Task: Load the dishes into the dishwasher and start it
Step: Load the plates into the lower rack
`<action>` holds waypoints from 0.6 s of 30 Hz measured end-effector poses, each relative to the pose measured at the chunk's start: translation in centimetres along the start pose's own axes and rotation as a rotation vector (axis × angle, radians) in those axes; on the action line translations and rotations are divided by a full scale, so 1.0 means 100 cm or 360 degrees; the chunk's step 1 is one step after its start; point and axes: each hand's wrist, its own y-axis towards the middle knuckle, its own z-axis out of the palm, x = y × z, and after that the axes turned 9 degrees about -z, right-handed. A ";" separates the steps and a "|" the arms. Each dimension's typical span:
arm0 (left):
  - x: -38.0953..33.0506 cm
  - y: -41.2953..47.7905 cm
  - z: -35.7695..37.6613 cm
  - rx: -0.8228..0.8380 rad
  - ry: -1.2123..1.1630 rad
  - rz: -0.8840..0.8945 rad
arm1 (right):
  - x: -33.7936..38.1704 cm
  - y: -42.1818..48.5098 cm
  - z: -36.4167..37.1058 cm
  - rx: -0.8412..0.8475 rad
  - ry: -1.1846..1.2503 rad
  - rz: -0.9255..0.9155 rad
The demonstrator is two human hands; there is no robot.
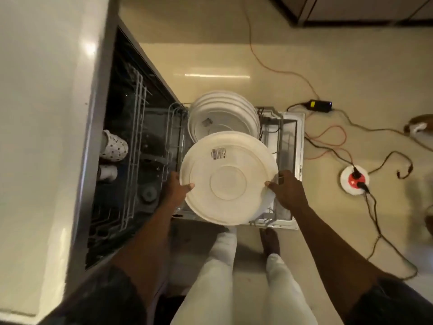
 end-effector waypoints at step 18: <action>-0.107 0.174 -0.006 -0.0175 -0.0121 0.0341 | 0.022 0.175 0.045 -0.0428 -0.0091 -0.0319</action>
